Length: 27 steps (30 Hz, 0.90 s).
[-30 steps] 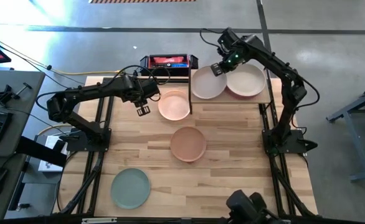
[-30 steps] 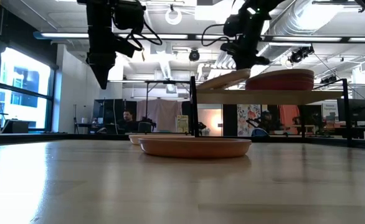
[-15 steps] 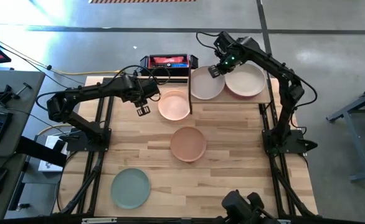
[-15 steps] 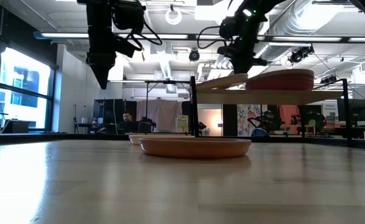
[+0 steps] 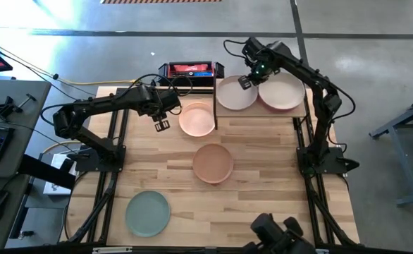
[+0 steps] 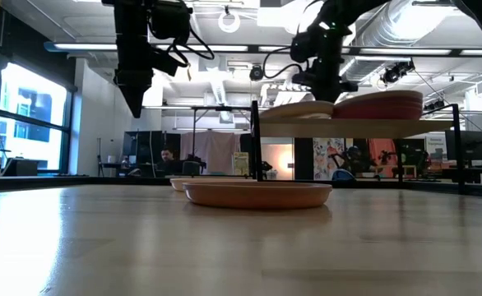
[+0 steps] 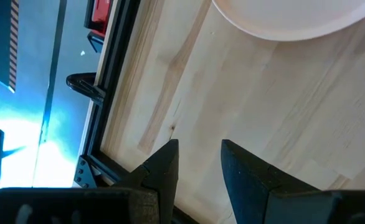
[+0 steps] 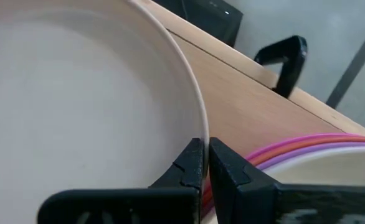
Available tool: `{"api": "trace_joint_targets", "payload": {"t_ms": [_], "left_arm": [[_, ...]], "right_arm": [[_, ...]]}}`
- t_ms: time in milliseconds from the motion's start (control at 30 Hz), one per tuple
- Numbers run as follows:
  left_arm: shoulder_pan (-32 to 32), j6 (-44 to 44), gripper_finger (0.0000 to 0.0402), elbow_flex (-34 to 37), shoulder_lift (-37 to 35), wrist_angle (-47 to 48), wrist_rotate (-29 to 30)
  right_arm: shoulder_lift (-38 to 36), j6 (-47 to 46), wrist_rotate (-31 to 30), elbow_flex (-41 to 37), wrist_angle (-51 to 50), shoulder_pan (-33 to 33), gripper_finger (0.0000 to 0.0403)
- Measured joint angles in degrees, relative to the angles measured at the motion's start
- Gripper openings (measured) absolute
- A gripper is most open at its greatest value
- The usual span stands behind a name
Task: Place and stack plates onto a shelf
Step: Put the white plate on the shelf
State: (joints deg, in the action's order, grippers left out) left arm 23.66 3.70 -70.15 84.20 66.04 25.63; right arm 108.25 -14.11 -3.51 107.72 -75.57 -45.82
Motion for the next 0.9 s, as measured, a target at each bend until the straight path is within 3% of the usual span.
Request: {"api": "trace_joint_targets", "payload": {"t_ms": [333, 900], "left_arm": [[0.0, 1.5, 0.0110, 0.0, 0.0, 0.0, 0.0], [0.0, 1.5, 0.0110, 0.0, 0.0, -0.9, 0.0]], "right_arm": [[0.0, 0.2, -2.3, 0.0, -3.0, -0.9, 0.0000], [0.3, 2.2, 2.1, 0.0, -0.2, -0.1, 0.0000]]}}
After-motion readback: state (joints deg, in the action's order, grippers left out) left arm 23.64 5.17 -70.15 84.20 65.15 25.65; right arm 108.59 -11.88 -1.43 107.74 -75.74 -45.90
